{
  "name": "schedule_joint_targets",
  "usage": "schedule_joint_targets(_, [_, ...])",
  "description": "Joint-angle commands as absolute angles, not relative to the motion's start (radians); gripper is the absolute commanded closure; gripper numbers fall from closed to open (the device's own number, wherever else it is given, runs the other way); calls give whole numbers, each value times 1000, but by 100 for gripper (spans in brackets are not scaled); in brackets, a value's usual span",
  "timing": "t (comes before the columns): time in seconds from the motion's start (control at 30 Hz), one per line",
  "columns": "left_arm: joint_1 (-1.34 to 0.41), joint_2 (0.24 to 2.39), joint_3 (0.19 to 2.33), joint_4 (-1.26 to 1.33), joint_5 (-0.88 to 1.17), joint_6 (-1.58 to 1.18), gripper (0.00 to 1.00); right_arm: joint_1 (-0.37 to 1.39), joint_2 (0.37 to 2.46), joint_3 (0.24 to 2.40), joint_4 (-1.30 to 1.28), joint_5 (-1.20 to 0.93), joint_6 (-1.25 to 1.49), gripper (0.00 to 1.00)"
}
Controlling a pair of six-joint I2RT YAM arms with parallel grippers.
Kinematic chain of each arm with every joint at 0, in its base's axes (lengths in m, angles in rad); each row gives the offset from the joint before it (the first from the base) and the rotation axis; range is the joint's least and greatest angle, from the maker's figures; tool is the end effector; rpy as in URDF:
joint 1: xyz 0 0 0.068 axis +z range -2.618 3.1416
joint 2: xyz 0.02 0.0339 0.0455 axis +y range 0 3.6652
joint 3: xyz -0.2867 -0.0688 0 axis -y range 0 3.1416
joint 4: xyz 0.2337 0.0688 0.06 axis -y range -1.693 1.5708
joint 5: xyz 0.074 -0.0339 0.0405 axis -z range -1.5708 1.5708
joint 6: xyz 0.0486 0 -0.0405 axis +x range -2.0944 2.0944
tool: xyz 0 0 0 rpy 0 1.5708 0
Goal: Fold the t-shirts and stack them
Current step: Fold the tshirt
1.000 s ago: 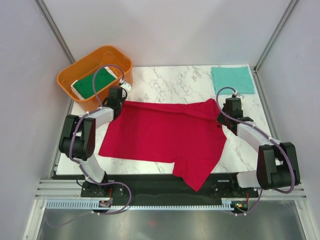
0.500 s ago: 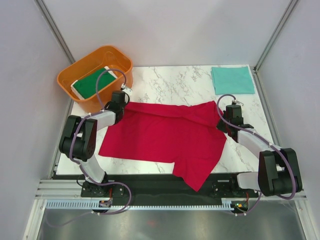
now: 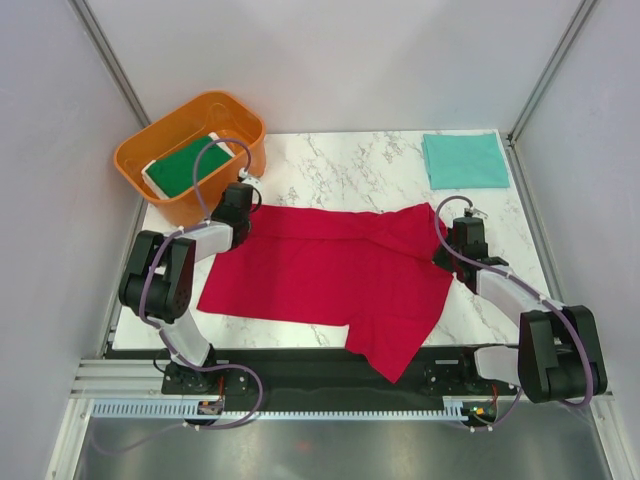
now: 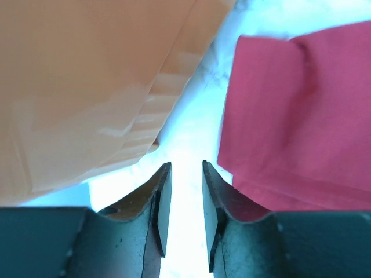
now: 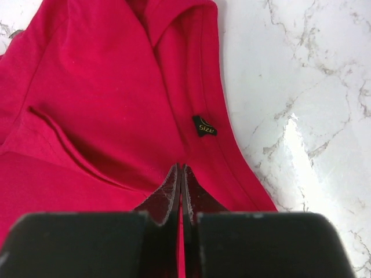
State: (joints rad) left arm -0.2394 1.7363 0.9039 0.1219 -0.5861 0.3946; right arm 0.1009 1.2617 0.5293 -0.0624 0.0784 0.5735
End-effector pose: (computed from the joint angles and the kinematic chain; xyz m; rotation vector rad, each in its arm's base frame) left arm 0.3519 -0.0582 0.1892 0.4008 2.2096 0.7483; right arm 0.2316 0.0196 0.1876 0.5929 2.2996 0.2332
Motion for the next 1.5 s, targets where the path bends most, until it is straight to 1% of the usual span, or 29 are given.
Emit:
schedule_joint_targets(0.0, [-255, 1691, 942, 75, -680, 328, 65, 100, 1230, 522, -49, 57, 578, 94])
schedule_joint_targets(0.07, [-264, 1672, 954, 45, -678, 295, 65, 101, 1227, 523, -64, 46, 580, 87])
schedule_joint_targets(0.13, [-282, 1640, 959, -20, -651, 247, 64, 100, 1221, 537, -104, 29, 583, 83])
schedule_joint_targets(0.17, [-290, 1632, 962, -32, -629, 229, 64, 100, 1218, 544, -126, 32, 595, 76])
schedule_joint_targets(0.23, [-319, 1593, 957, -60, -582, 177, 64, 100, 1212, 580, -204, 67, 617, 69])
schedule_joint_targets(0.27, [-328, 1576, 965, -86, -508, 146, 64, 100, 1216, 597, -275, 89, 635, 64])
schedule_joint_targets(0.33, [-357, 1545, 976, -158, -412, 41, 64, 100, 1233, 649, -340, 161, 690, 60])
schedule_joint_targets(0.37, [-365, 1501, 965, -166, -315, 17, 64, 97, 1242, 660, -372, 173, 705, 58])
schedule_joint_targets(0.43, [-373, 1458, 954, -184, -237, -64, 63, 89, 1268, 686, -382, 195, 719, 56])
schedule_joint_targets(0.47, [-373, 1421, 944, -187, -154, -81, 63, 75, 1294, 705, -388, 202, 712, 56])
schedule_joint_targets(0.53, [-373, 1382, 939, -205, -77, -136, 63, 60, 1330, 721, -388, 213, 706, 56])
schedule_joint_targets(0.6, [-373, 1332, 925, -209, 50, -178, 63, 38, 1380, 735, -396, 206, 707, 56])
schedule_joint_targets(0.67, [-373, 1307, 917, -213, 122, -213, 63, 25, 1403, 735, -406, 199, 718, 57])
schedule_joint_targets(0.77, [-373, 1270, 911, -218, 170, -236, 61, 21, 1396, 729, -425, 206, 736, 57])
schedule_joint_targets(0.93, [-371, 1239, 905, -219, 166, -259, 60, 21, 1391, 692, -426, 232, 755, 58])
schedule_joint_targets(1.03, [-371, 1241, 910, -219, 173, -275, 59, 21, 1417, 677, -396, 226, 753, 62])
schedule_joint_targets(1.1, [-371, 1243, 908, -219, 167, -270, 59, 17, 1434, 676, -382, 230, 753, 71])
schedule_joint_targets(1.13, [-373, 1243, 911, -222, 144, -256, 49, 17, 1439, 676, -379, 236, 753, 81])
schedule_joint_targets(1.2, [-373, 1244, 916, -236, 95, -236, 46, 8, 1451, 681, -382, 250, 744, 92])
schedule_joint_targets(1.23, [-373, 1243, 917, -248, 72, -232, 46, 5, 1454, 683, -383, 259, 739, 100])
schedule_joint_targets(1.33, [-373, 1227, 926, -258, 28, -227, 44, -49, 1451, 695, -405, 306, 723, 100])
schedule_joint_targets(1.47, [-373, 1229, 948, -258, 46, -232, 43, -129, 1440, 713, -440, 351, 701, 100])
